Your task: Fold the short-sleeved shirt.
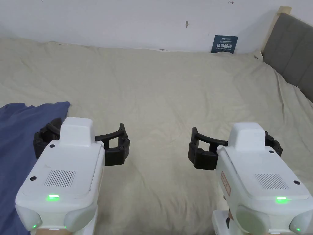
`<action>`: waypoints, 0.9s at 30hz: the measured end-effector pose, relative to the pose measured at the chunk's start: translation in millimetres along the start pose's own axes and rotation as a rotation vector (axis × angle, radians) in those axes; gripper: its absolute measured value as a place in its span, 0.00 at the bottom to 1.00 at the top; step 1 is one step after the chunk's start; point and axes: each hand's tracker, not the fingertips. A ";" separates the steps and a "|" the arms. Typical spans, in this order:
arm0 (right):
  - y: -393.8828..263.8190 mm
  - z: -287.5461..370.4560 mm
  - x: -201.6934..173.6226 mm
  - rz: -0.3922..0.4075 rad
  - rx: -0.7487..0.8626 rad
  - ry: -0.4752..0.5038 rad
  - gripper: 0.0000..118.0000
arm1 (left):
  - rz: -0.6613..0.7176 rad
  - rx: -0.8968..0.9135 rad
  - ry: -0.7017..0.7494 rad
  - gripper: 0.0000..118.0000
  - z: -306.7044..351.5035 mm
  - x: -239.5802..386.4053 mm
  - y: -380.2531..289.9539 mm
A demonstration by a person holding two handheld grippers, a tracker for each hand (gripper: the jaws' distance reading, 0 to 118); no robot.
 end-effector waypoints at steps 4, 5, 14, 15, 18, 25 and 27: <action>-0.1 -0.4 -0.3 0.000 0.000 -0.001 1.00 | 0.001 0.001 0.000 1.00 0.2 -0.3 -0.1; -0.1 -0.5 -0.5 0.002 0.000 -0.002 1.00 | 0.000 0.001 0.002 1.00 0.0 -0.4 -0.3; 12.7 -21.0 -24.4 1.473 0.240 -0.241 1.00 | -1.437 0.340 0.120 1.00 -8.5 19.8 4.1; 5.4 -21.7 -24.2 1.685 0.319 -0.224 1.00 | -1.608 0.406 0.100 1.00 -9.4 19.9 0.9; -10.6 -16.0 -18.5 2.075 0.476 -0.100 1.00 | -1.877 0.543 0.059 1.00 -12.0 20.6 -8.0; 44.3 -12.8 -20.3 1.437 0.194 0.042 1.00 | -1.263 0.322 -0.107 0.98 -6.2 21.4 19.6; 74.4 -13.3 -10.3 0.951 0.079 0.102 1.00 | -0.797 0.186 -0.151 0.98 -9.5 14.1 45.4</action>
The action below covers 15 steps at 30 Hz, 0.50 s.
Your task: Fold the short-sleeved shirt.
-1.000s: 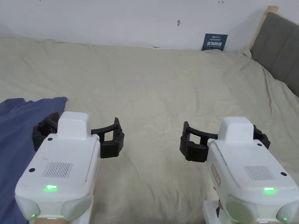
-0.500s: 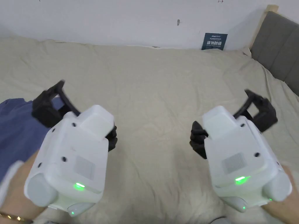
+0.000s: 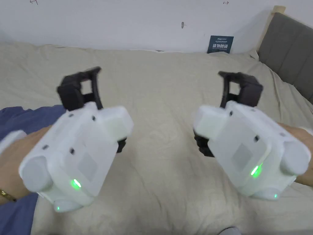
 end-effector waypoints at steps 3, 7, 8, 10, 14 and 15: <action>-11.8 -0.3 23.7 -0.584 0.027 0.032 1.00 | 0.537 -0.049 0.082 1.00 -7.1 -32.8 -10.1; -30.6 3.1 17.4 -0.908 0.051 -0.058 1.00 | 0.747 -0.050 0.229 1.00 -1.9 -28.1 -21.1; -30.2 5.6 9.5 -0.947 0.045 -0.098 1.00 | 0.780 -0.060 0.257 1.00 -0.1 -26.7 -23.5; -35.5 8.9 2.6 -1.008 0.032 -0.131 1.00 | 0.834 -0.069 0.277 1.00 3.6 -23.1 -24.9; -37.7 14.0 -11.2 -1.015 0.010 -0.121 1.00 | 0.806 -0.091 0.280 1.00 8.2 -13.7 -27.0; -38.5 15.2 -13.8 -1.010 0.005 -0.121 1.00 | 0.807 -0.094 0.277 1.00 9.3 -12.5 -28.0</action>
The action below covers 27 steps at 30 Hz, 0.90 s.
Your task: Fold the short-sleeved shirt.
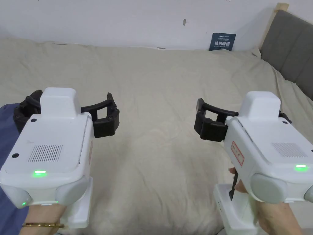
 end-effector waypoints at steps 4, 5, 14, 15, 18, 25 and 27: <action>-6.7 3.4 -4.9 0.008 -0.018 0.005 1.00 | 0.022 -0.034 -0.021 1.00 1.7 0.7 -4.8; -7.0 2.4 -5.7 0.006 -0.023 0.007 1.00 | 0.019 -0.037 -0.023 1.00 2.4 1.5 -6.4; -6.1 5.0 -7.3 -0.017 -0.036 0.000 1.00 | 0.028 -0.049 -0.036 1.00 5.8 1.8 -8.4; -6.3 5.4 -7.5 -0.017 -0.036 -0.001 1.00 | 0.027 -0.048 -0.039 1.00 5.9 1.0 -8.5; -6.9 5.0 -6.2 -0.022 -0.038 0.000 1.00 | 0.026 -0.053 -0.041 1.00 5.6 2.6 -9.3; -6.5 5.3 -7.4 -0.009 -0.035 0.004 1.00 | 0.017 -0.058 -0.044 1.00 6.5 4.7 -10.9; -6.6 5.6 -8.6 0.000 -0.033 0.005 0.98 | 0.013 -0.057 -0.041 0.99 6.9 4.9 -10.7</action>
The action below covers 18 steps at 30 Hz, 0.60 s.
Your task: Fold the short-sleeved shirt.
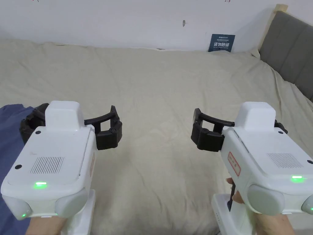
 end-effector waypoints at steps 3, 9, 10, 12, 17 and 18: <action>0.1 1.4 0.1 0.002 0.002 0.016 0.55 | -0.018 0.001 0.002 0.54 1.8 2.0 2.1; 2.3 1.5 1.7 -0.043 -0.012 0.011 0.07 | -0.033 -0.001 0.011 0.00 2.2 0.5 5.1; 2.8 1.4 1.5 -0.039 -0.015 0.012 0.02 | -0.023 -0.003 0.007 0.00 2.7 0.0 5.4; 2.7 2.1 -0.1 -0.019 -0.014 0.013 0.01 | -0.014 -0.011 0.008 0.00 3.0 -0.5 6.0; 3.3 3.6 -1.8 -0.016 -0.015 0.017 0.01 | -0.024 -0.013 0.002 0.00 4.2 0.4 6.9; 3.4 3.6 -1.3 -0.017 -0.014 0.015 0.01 | -0.026 -0.012 0.000 0.00 4.4 0.7 7.1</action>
